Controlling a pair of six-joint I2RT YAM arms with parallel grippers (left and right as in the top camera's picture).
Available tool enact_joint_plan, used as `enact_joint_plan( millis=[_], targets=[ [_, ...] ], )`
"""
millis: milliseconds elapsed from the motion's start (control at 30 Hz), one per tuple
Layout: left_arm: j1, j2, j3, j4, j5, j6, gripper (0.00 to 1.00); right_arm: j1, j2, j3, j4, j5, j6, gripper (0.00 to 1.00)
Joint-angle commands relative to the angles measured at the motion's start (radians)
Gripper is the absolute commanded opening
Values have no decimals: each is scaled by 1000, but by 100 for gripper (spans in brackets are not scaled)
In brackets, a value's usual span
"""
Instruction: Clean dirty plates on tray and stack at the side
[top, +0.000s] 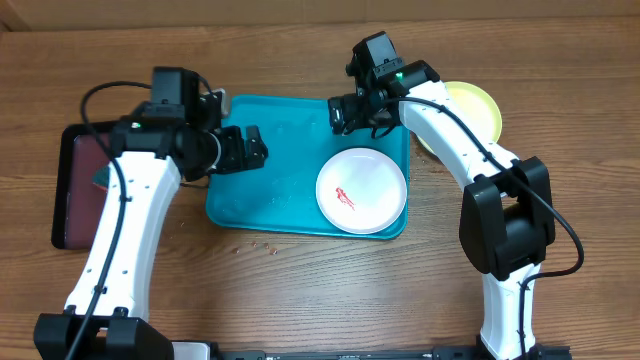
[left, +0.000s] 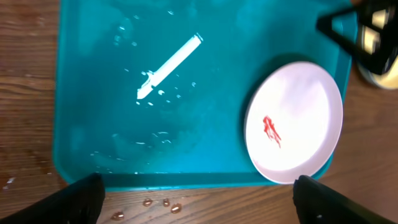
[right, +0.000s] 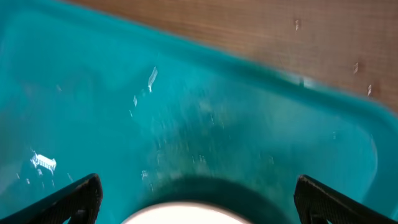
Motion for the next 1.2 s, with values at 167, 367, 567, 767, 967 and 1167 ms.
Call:
enact_joint_plan(
  millis=[167,367,567,767,967,1167],
  targets=[
    [-102,135,-76,83,-12,-33,91,1,-30,-3,27,-72,19,100],
    [-103,203,-76,87,-13,-32,81,-24,-32,-2,-104,-47,32,100],
    [-97,205,-65,105,-66,-34,80,-40,-68,12,-236,-47,19,100],
    [-19,205,-5,38,-225,-103,78,-29,-96,11,-325,-56,19,100],
    [183,205,82,-16,-269,-145,80,-26,-95,-7,-389,-40,14,96],
    [386,205,86,-13,-191,-194,82,-26,-95,-100,-321,77,11,70]
  ],
)
